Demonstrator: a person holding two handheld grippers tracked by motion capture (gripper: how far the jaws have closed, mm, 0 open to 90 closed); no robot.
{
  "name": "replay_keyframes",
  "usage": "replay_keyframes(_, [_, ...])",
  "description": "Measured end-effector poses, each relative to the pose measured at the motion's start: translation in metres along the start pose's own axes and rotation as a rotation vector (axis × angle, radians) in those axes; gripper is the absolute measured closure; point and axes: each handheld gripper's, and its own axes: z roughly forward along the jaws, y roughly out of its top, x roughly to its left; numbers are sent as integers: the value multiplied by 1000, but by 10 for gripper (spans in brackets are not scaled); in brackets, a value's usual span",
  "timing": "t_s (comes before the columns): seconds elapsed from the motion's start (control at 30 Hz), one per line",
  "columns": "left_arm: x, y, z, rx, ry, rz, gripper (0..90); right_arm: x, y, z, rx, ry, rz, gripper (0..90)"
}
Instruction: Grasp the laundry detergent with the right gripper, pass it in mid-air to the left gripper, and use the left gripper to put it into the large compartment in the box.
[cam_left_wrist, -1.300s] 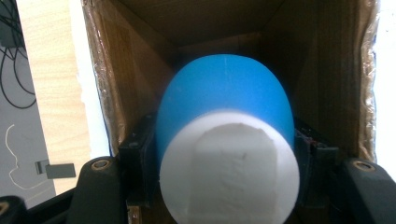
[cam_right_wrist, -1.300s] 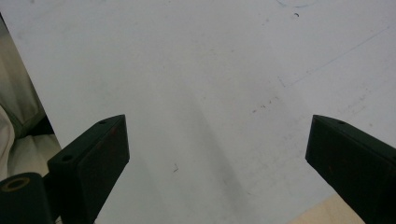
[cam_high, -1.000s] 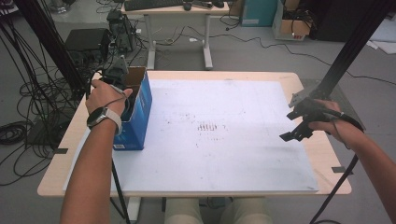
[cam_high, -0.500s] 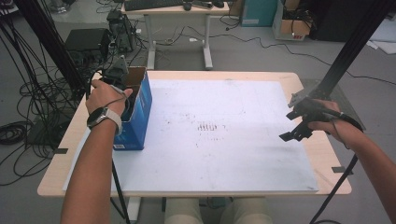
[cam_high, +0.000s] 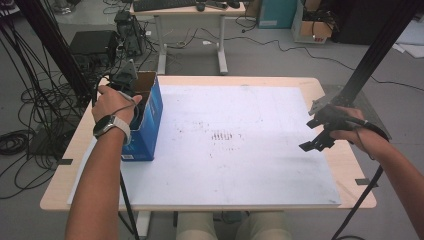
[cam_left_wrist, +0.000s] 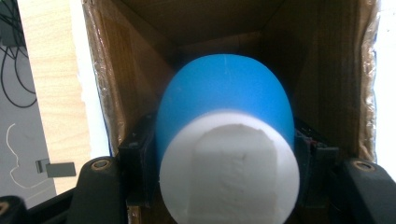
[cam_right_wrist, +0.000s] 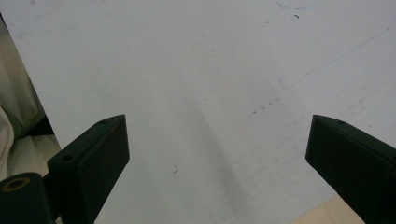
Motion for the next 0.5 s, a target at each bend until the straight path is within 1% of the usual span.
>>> replay_keyframes(0.5, [0, 0, 0, -1, 1, 2, 374, 0, 0, 1, -2, 0, 2, 61])
